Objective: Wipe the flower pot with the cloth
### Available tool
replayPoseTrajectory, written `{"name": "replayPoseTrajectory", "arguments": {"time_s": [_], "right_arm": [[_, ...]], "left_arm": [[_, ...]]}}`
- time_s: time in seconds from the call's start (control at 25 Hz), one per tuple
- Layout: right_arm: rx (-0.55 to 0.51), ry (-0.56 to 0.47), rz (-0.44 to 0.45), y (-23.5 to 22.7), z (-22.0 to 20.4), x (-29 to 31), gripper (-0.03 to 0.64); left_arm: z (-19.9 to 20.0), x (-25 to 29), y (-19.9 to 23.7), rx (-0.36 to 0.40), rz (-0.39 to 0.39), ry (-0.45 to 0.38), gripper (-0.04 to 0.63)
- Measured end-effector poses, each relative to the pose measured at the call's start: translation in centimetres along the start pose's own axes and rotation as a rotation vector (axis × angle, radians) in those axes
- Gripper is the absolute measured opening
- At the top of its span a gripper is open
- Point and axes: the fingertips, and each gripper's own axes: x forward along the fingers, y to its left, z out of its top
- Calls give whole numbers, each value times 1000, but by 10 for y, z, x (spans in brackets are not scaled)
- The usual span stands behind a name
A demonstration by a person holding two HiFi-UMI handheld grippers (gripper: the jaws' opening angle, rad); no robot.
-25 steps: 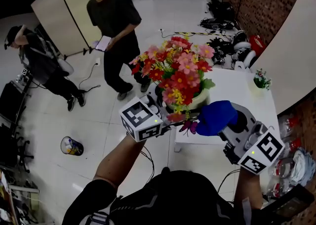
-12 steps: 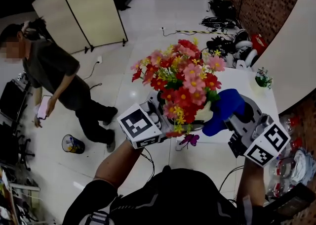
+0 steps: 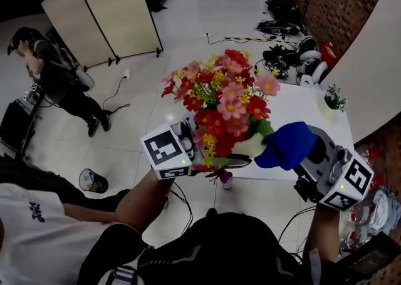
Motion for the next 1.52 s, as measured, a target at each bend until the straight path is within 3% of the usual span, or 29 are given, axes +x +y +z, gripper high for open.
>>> {"name": "replayPoseTrajectory", "arguments": {"time_s": [0.12, 0.24, 0.48, 0.76, 0.92, 1.12, 1.36, 1.52], "right_arm": [[-26, 30, 65, 13, -6, 3, 89], [-21, 14, 68, 22, -9, -7, 91], [45, 12, 76, -6, 1, -9, 89], [167, 44, 384, -18, 7, 12, 89], [196, 99, 490, -9, -8, 31, 89], [243, 58, 497, -24, -9, 42, 89], [177, -2, 446, 3, -22, -21, 89], [144, 32, 443, 21, -40, -19, 89]], "left_arm": [[-1, 6, -5, 14, -1, 28, 588], [-4, 9, -30, 14, -32, 22, 588], [6, 16, -53, 24, -117, 30, 588], [11, 18, -57, 17, -191, 39, 588], [8, 16, -77, 24, -240, 49, 588], [6, 16, -61, -7, -192, 15, 588], [-25, 15, -30, 10, -18, 75, 588], [-25, 15, -31, 42, -12, 65, 588]]}}
